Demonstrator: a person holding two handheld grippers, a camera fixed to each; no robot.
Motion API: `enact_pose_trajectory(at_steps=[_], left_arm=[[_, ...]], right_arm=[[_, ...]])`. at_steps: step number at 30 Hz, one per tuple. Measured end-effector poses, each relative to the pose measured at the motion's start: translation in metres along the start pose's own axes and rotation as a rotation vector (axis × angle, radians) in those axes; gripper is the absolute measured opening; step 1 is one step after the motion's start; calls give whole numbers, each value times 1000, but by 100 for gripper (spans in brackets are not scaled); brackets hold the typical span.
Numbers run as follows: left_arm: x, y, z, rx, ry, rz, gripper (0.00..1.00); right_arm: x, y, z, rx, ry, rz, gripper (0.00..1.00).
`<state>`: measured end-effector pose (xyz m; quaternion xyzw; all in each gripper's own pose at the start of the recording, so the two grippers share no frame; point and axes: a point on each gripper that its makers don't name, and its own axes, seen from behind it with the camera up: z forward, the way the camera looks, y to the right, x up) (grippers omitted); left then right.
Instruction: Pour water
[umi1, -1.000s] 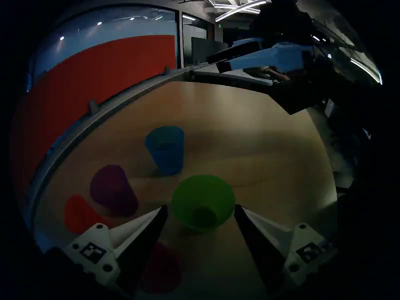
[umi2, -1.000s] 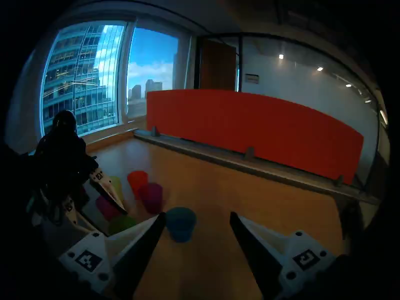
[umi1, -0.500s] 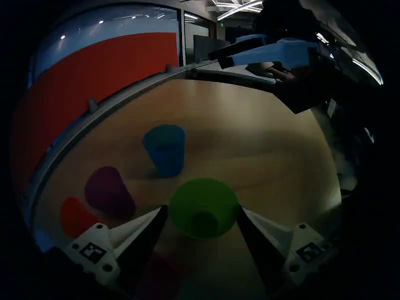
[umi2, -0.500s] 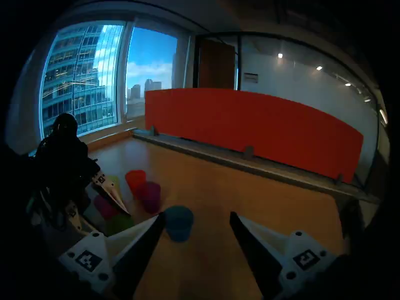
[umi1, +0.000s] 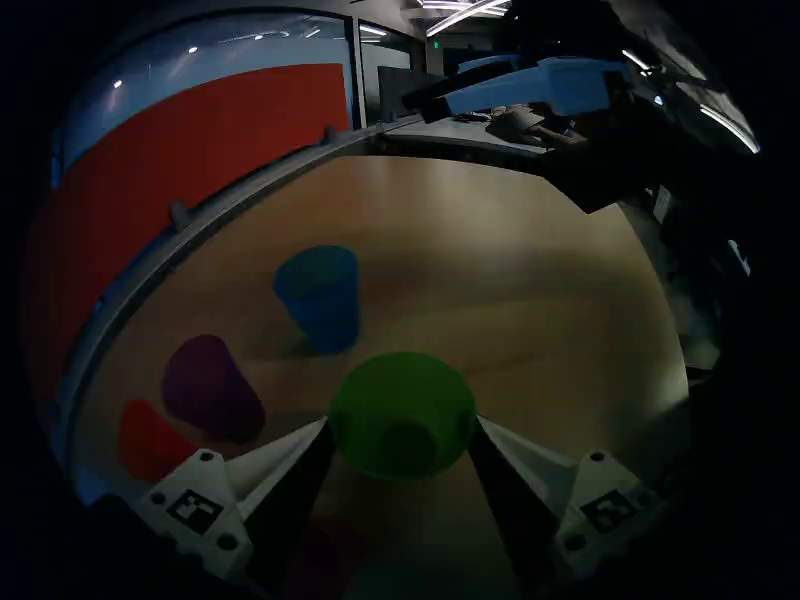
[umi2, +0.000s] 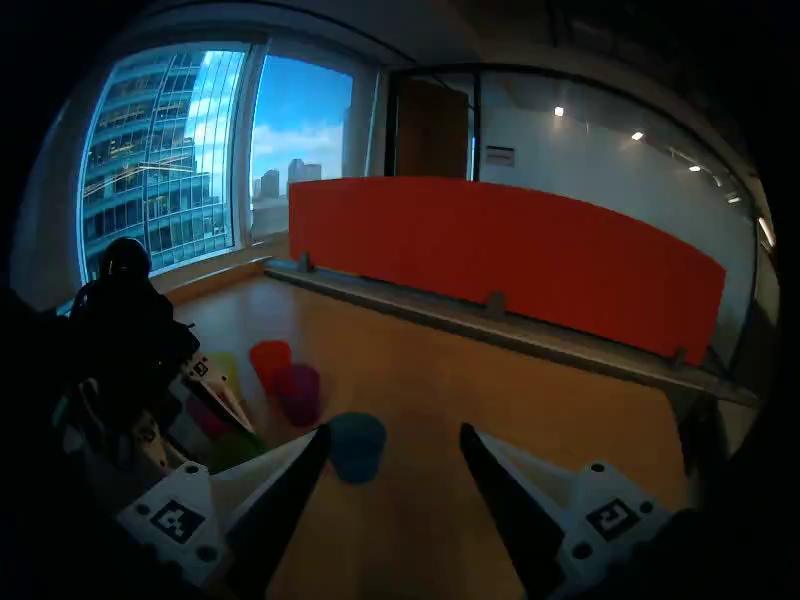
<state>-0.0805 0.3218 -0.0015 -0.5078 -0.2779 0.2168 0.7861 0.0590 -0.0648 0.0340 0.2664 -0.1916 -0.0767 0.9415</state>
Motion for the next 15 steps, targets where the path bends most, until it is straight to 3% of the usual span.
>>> enact_pose_trajectory(at_steps=[15], left_arm=[[7, 2, -12, -14, 30, -16, 89]], right_arm=[[0, 2, 0, -5, 0, 0, 100]])
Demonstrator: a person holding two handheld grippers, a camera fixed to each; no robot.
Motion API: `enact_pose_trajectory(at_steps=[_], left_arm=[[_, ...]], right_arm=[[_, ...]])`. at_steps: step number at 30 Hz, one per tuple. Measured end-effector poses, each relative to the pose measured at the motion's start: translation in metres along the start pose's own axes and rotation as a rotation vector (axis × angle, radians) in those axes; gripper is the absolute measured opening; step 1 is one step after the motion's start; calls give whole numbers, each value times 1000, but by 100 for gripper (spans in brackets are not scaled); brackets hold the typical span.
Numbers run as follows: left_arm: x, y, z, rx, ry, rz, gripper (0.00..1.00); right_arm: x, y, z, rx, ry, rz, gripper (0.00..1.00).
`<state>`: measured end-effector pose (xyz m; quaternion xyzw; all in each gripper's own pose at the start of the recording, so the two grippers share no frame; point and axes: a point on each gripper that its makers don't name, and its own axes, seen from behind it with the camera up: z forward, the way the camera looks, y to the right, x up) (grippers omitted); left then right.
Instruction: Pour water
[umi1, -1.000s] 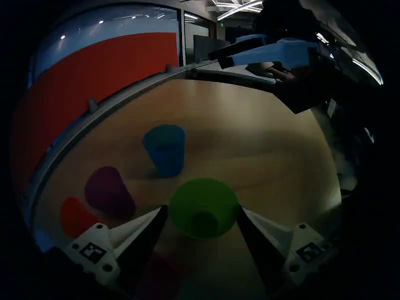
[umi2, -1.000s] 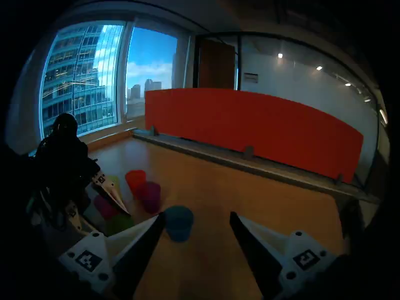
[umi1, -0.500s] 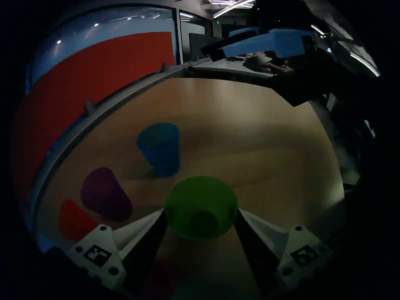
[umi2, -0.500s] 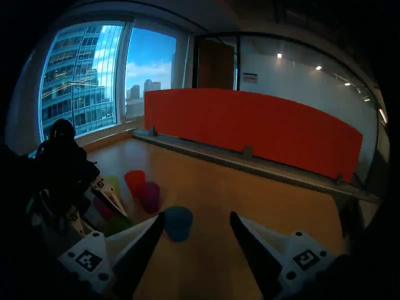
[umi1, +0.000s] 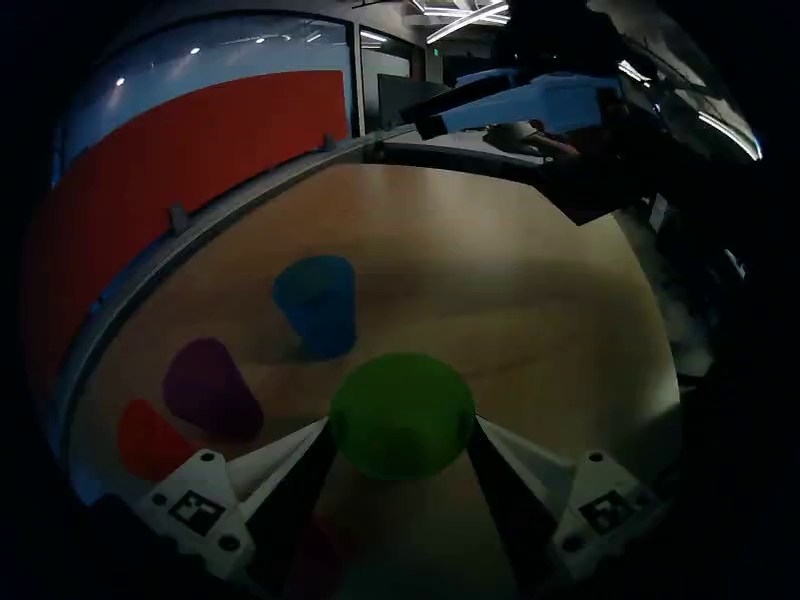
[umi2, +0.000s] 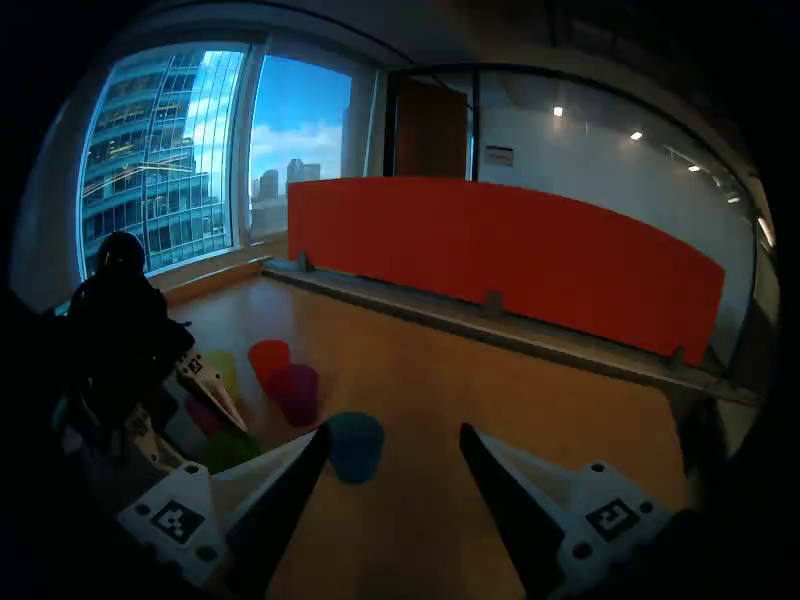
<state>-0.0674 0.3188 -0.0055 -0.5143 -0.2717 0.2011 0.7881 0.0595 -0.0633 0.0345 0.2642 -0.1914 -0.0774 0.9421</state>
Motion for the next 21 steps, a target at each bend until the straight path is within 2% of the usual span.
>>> enact_pose_trajectory(at_steps=[11, 21], left_arm=[[14, -3, -18, 19, 50, -6, 87], [35, -11, -36, 48, 131, -19, 87]], right_arm=[[1, 0, 0, 0, 2, -1, 99], [3, -1, 0, -2, 5, -4, 100]])
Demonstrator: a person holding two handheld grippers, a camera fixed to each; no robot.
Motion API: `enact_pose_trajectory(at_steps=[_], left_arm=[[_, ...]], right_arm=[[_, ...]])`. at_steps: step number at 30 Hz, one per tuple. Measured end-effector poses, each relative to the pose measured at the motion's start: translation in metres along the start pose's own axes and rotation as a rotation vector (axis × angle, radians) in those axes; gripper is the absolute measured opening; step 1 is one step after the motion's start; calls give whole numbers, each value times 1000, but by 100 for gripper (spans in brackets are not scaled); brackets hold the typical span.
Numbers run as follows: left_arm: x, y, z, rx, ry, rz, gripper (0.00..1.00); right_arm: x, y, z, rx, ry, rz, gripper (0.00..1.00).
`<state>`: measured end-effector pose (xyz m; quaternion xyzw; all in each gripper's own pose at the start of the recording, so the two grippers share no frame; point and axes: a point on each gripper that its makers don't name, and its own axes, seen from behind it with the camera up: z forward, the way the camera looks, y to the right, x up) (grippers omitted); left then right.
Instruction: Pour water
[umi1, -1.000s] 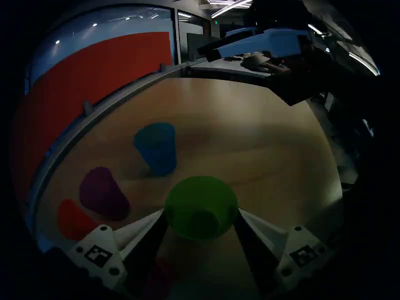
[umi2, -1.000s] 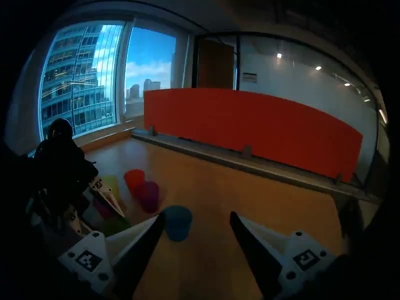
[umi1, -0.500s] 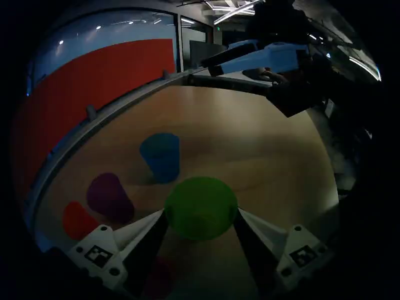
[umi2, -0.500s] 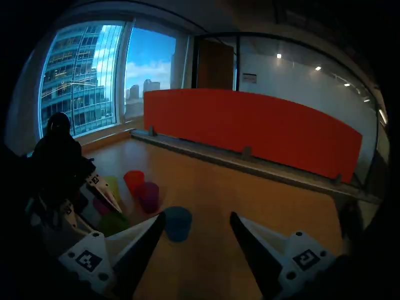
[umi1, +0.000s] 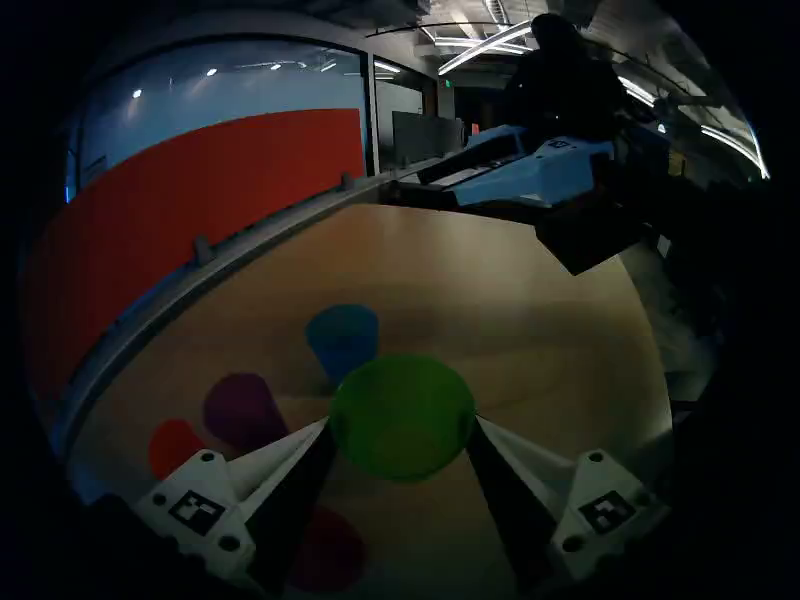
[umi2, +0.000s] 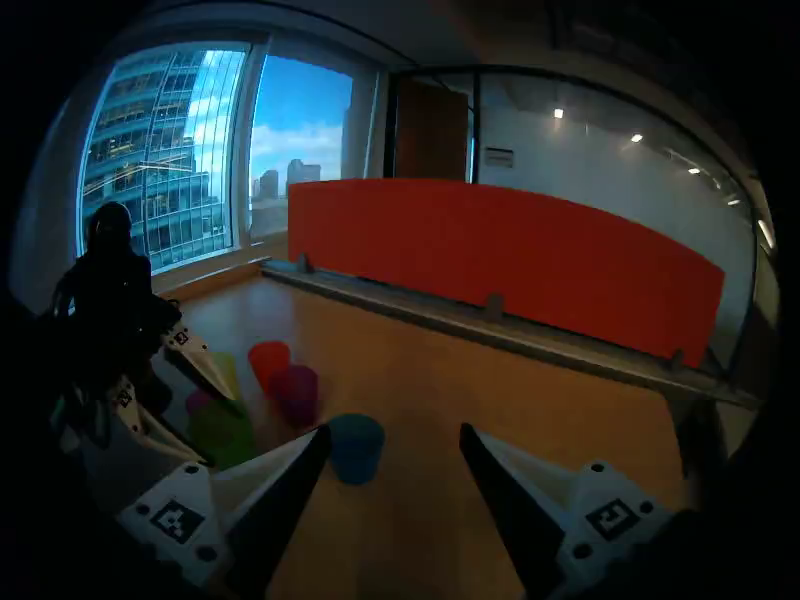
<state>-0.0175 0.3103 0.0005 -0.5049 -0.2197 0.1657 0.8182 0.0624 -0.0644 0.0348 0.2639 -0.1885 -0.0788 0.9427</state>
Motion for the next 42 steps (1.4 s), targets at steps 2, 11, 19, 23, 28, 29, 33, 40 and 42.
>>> enact_pose_trajectory(at_steps=[2, 11, 19, 23, 28, 29, 33, 40, 42], left_arm=[[5, -1, -3, 4, 22, -2, 87], [24, -10, -17, 30, 93, -16, 87], [35, -15, -29, 50, 134, -9, 87], [38, -18, -34, 62, 153, -13, 87], [43, -21, -42, 74, 178, -22, 87], [44, -22, -44, 77, 182, -24, 87], [49, -26, -54, 94, 208, -23, 87], [57, -35, -77, 130, 271, -41, 87], [60, -38, -83, 141, 290, -48, 88]], right_arm=[[0, 0, 0, -2, 0, 0, 100], [0, 0, 1, -1, 1, 1, 100], [-2, 0, 3, -2, -3, -7, 100], [-2, -1, 5, 0, -3, -7, 100], [-3, -3, 8, 7, -7, -8, 100], [-4, -4, 8, 8, -8, -9, 100], [-6, -7, 11, 14, -13, -14, 100], [-10, -12, 17, 27, -23, -23, 100], [-11, -13, 19, 30, -26, -26, 100]])
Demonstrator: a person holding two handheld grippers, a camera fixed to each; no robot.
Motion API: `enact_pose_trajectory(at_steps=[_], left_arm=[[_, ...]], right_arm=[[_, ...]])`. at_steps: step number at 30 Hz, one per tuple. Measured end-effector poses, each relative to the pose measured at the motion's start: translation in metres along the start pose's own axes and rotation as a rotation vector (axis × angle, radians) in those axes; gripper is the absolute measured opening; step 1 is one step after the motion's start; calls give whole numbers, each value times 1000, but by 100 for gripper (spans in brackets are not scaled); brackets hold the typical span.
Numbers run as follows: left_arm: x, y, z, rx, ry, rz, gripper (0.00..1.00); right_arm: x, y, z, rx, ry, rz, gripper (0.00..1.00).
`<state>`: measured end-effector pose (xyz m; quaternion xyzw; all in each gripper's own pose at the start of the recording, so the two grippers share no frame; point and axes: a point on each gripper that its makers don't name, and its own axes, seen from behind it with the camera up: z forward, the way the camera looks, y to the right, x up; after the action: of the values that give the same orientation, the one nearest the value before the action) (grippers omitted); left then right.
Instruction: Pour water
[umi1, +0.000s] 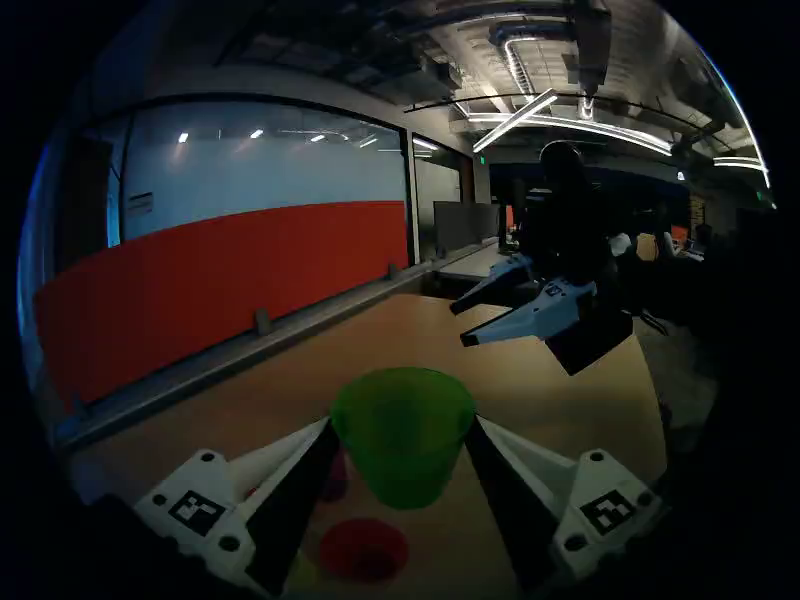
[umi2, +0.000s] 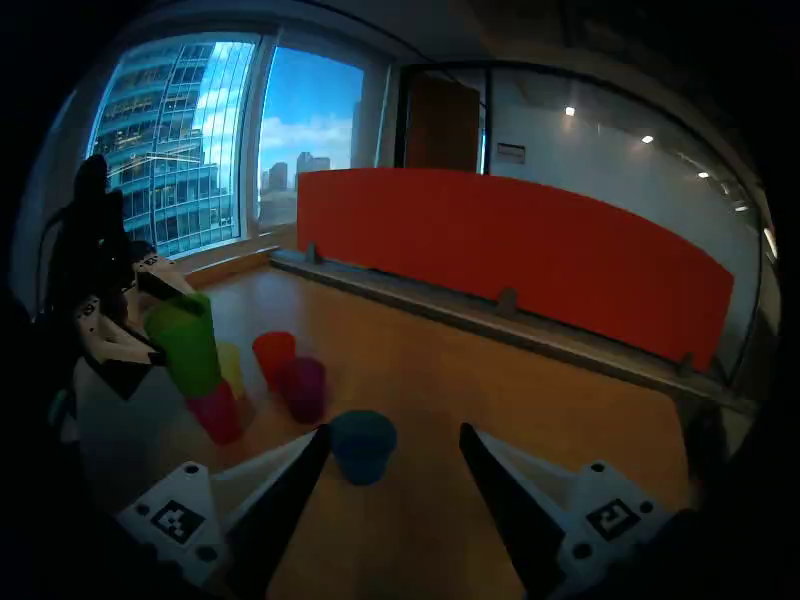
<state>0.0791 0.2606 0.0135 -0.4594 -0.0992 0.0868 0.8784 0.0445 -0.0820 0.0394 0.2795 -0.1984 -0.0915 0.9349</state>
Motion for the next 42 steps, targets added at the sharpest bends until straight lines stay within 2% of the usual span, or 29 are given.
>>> enact_pose_trajectory(at_steps=[8, 13, 24, 42], left_arm=[[14, -14, -22, 44, 55, -17, 88], [18, -19, -32, 65, 79, -18, 88], [19, -27, -48, 102, 106, -21, 88], [18, -39, -72, 149, 123, -23, 88]], right_arm=[[-8, -5, 9, 19, -21, -9, 99], [-14, -8, 15, 32, -36, -9, 100], [-22, -19, 31, 66, -66, -19, 100], [-56, -31, 71, 113, -148, -17, 100]])
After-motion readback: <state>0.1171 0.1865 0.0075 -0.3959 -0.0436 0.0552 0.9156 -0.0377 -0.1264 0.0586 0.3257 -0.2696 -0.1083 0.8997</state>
